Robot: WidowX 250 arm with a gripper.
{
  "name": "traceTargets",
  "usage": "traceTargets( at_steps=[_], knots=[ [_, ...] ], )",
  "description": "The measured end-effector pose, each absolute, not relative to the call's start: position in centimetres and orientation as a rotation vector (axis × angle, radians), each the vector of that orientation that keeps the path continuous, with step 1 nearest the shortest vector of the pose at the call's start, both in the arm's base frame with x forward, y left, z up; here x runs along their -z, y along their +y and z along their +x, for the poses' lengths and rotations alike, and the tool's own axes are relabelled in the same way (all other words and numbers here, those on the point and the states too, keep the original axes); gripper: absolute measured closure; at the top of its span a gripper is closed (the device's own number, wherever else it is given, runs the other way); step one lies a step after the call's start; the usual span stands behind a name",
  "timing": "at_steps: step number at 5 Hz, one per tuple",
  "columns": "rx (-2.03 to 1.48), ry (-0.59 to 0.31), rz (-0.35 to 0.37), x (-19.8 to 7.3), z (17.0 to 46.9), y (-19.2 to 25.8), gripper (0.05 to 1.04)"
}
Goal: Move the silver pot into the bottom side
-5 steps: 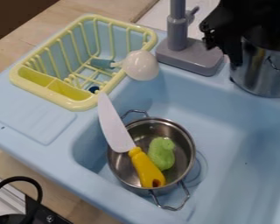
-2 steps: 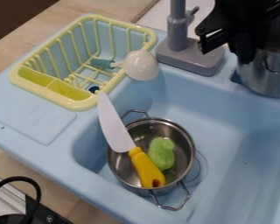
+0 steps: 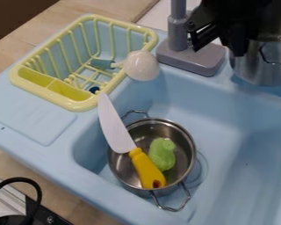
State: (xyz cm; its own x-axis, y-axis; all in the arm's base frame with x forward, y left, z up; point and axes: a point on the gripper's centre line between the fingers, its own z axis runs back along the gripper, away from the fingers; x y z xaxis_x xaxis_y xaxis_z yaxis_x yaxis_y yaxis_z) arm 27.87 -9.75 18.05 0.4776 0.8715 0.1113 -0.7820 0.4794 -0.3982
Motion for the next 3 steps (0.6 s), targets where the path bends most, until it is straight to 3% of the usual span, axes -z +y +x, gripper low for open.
traceTargets(
  at_steps=[3],
  knots=[
    [-1.269, -0.279, -0.337, -19.9, 21.9, -7.4, 1.029]
  ],
)
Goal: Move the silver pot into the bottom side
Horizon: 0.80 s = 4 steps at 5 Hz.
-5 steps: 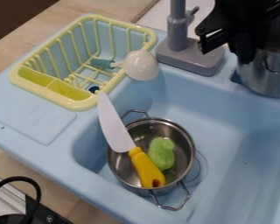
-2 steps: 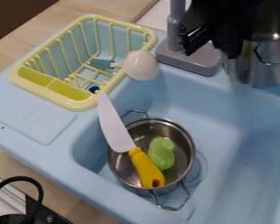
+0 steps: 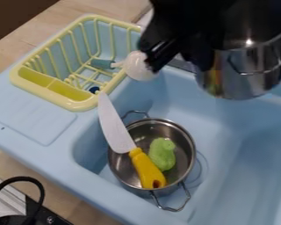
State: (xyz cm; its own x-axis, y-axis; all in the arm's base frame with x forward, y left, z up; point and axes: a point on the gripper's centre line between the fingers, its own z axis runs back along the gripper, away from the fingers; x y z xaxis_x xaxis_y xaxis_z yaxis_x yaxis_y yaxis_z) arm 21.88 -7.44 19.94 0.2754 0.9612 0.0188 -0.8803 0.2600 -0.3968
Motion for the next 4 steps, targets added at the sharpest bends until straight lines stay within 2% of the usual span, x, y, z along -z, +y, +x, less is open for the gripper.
traceTargets(
  at_steps=[1, 2, 3, 4],
  knots=[
    [-1.362, -0.272, -0.336, -21.2, 19.8, -6.6, 1.029],
    [-1.464, -0.319, -0.272, -21.8, 17.8, -5.2, 1.029],
    [-1.488, -0.375, -0.238, -21.9, 17.1, -3.3, 1.029],
    [-1.529, -0.396, -0.174, -21.4, 16.6, -1.6, 1.029]
  ],
)
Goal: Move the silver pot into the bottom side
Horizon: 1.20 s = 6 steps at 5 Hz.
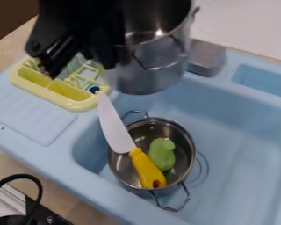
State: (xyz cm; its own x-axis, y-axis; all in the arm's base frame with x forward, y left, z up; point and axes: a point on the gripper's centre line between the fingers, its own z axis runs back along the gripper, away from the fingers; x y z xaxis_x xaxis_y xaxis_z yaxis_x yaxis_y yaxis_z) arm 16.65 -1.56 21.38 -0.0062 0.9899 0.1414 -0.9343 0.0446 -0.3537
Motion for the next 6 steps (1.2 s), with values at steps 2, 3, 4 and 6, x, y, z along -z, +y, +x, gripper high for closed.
traceTargets(
  at_steps=[2, 3, 4, 6],
  knots=[
    [-1.646, -0.402, -0.13, -19.4, 14.7, 1.5, 1.029],
    [-1.72, -0.352, -0.144, -18.3, 14.2, 2.9, 1.029],
    [-1.788, -0.345, -0.154, -16.9, 13.9, 4.7, 1.029],
    [-1.876, -0.341, -0.141, -16.3, 12.4, 6.5, 1.029]
  ],
)
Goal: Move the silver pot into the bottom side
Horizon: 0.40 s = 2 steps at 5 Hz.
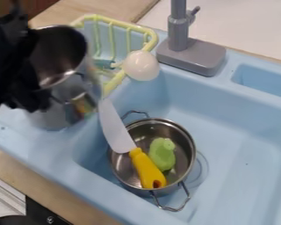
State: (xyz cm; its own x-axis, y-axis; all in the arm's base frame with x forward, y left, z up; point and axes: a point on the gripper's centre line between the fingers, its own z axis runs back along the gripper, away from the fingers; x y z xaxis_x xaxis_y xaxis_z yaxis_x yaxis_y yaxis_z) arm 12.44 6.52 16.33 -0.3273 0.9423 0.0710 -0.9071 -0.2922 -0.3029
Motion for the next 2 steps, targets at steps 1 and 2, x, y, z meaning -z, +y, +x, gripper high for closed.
traceTargets(
  at_steps=[1, 2],
  knots=[
    [-1.874, -0.301, -0.12, -16.1, 11.7, 6.7, 1.029],
    [-1.926, -0.269, -0.104, -16.2, 10.6, 7.3, 1.029]
  ],
)
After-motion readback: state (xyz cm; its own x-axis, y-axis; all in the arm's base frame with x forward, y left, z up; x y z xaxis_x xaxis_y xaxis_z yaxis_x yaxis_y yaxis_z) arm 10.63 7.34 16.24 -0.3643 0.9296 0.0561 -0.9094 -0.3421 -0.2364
